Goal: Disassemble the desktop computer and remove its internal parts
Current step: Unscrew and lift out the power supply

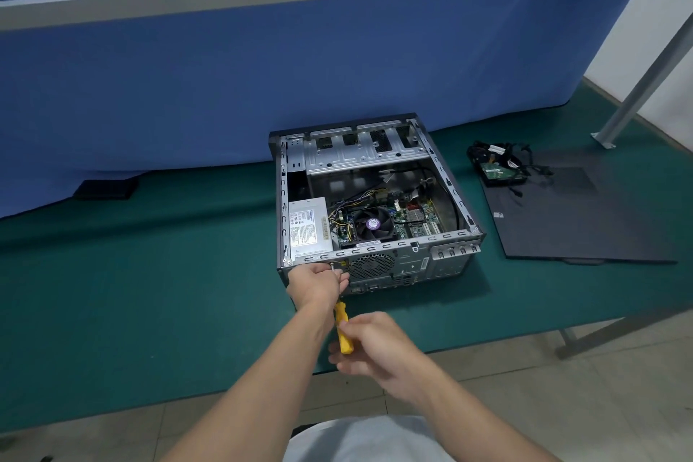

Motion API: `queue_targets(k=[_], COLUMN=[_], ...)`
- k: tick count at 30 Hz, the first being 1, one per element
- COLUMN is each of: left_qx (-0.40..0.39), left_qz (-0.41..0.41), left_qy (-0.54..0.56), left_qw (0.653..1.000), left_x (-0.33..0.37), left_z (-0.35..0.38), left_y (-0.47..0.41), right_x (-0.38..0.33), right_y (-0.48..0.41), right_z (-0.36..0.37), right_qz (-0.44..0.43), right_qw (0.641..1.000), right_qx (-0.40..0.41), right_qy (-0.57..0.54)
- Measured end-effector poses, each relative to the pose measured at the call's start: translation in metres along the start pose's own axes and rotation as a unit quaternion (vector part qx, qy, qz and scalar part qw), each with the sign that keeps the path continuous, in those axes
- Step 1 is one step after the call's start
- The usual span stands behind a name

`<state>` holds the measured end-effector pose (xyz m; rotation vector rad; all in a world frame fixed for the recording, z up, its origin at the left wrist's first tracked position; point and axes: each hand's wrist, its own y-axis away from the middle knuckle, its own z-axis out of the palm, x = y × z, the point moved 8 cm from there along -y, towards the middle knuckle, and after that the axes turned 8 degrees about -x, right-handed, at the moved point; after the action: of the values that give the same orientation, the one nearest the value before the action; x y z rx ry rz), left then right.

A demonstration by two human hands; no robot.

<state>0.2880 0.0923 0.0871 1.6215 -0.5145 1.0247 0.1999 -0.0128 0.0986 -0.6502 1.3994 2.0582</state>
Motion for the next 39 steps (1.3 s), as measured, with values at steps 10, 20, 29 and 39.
queue_targets(k=[10,20,29,39], left_qx=[-0.024,-0.099,-0.026,-0.051], left_qz=[-0.008,-0.048,-0.028,-0.04], left_qy=[-0.008,0.089,0.037,0.024], left_qw=[1.0,0.99,0.999,0.998], left_x=[-0.001,-0.003,-0.003,-0.002], left_z=[-0.002,0.009,0.004,0.004], left_y=[0.0,0.002,-0.002,-0.001], right_x=[-0.001,-0.001,-0.014,-0.009], right_y=[-0.002,-0.002,-0.001,-0.003], right_z=[-0.012,0.002,-0.004,-0.004], right_qz=[-0.034,-0.009,-0.056,-0.056], right_qw=[0.989,1.0,0.979,0.981], right_qx=[0.106,-0.004,0.086,0.099], right_qy=[0.098,-0.023,0.178,0.157])
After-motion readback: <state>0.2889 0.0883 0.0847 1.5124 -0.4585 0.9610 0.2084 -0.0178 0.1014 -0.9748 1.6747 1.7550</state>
